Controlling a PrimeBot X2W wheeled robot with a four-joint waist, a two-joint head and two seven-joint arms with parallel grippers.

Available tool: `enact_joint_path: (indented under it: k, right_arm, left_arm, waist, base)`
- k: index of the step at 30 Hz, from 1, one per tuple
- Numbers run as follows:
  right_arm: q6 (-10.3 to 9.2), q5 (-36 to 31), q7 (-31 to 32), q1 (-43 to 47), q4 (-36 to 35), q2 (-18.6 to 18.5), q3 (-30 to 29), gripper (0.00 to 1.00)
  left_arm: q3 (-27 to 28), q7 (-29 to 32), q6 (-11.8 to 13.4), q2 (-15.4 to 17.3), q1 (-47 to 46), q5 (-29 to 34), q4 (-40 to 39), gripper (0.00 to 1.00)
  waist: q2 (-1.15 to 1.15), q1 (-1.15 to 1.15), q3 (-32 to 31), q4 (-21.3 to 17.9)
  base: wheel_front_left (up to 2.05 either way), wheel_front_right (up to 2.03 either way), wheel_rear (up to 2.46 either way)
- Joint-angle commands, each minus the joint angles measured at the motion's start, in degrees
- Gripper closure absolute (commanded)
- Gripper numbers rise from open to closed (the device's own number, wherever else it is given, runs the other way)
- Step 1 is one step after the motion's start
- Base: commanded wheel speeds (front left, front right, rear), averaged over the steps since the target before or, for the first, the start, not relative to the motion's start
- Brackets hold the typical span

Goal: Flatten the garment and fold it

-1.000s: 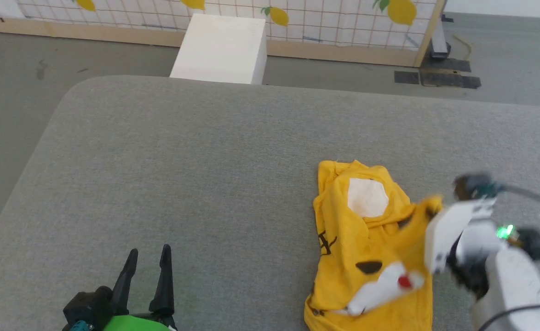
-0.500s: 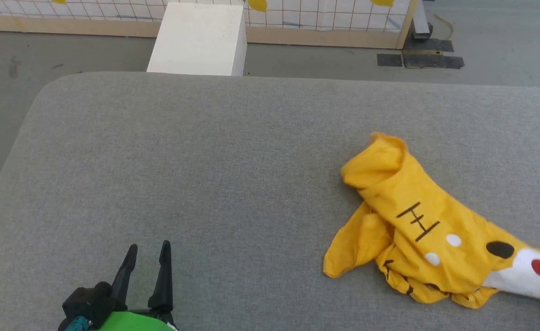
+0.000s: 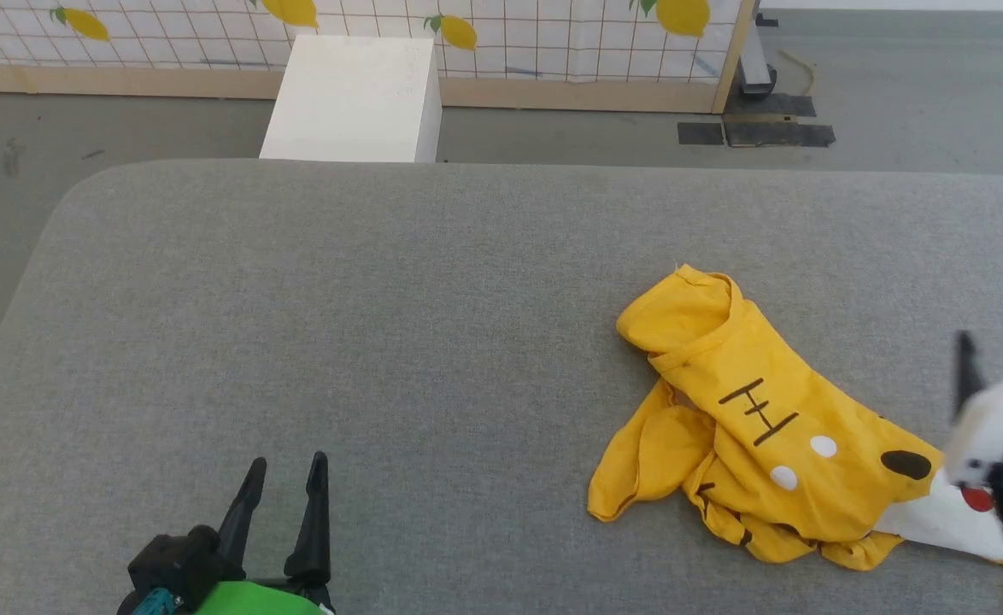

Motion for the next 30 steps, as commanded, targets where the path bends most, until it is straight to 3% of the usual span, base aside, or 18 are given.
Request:
enact_joint_path:
  k: [1,4,10,16,20,23,24,30]
  right_arm:
    - [-0.10,1.2,1.5,-0.9,-0.2,-0.1,2.4,0.00]
    - [-0.10,3.7,6.4,-1.6,1.8,-2.2,9.9,0.00]
    - [-0.10,5.6,15.7,-5.7,8.9,-7.7,19.3,0.00]
    - [-0.10,6.0,17.5,-8.5,16.2,-12.5,22.8,0.00]
    - [-0.10,9.5,18.6,-7.4,20.9,-12.3,25.2,0.00]
    - [-0.10,13.5,20.8,-6.0,23.2,-11.9,27.9,0.87]
    - [-0.10,14.1,20.9,-5.7,23.3,-12.2,28.7,1.00]
    - [-0.10,15.9,15.3,-8.5,20.1,-13.2,31.5,1.00]
  left_arm:
    - [0.0,-0.2,-0.4,-0.1,0.1,0.1,0.2,0.00]
    - [-0.2,-0.2,-0.4,-0.3,0.1,0.1,0.2,0.00]
    - [-1.2,-0.2,-0.4,0.4,-1.2,-0.4,-0.1,0.00]
    - [-1.8,-0.2,-0.4,0.9,-2.6,-1.1,-0.1,0.00]
    - [-1.8,-0.2,-0.4,1.3,-2.8,-1.5,0.6,0.00]
    - [-1.5,-0.2,-0.4,1.3,-2.7,-1.6,0.7,0.00]
    - [-1.5,-0.2,-0.4,1.3,-2.6,-1.6,0.7,0.00]
    - [-1.3,-0.2,-0.4,1.4,-2.6,-1.6,-0.2,0.00]
  waist:
    - [0.00,0.00,-0.2,0.0]
    - [0.00,0.00,0.0,0.4]
    - [0.00,0.00,1.8,2.5]
    - [0.00,0.00,3.6,6.1]
    - [0.00,0.00,3.7,7.5]
    - [0.00,0.00,3.4,7.8]
    - [0.00,0.00,3.4,7.8]
    - [0.00,0.00,3.5,5.6]
  base:
    - [0.00,0.00,0.00]
    - [0.00,0.00,0.00]
    - [0.00,0.00,0.00]
    - [0.00,0.00,0.00]
    - [0.00,0.00,0.00]
    - [0.00,0.00,0.00]
    - [0.00,0.00,0.00]
    - [0.00,0.00,0.00]
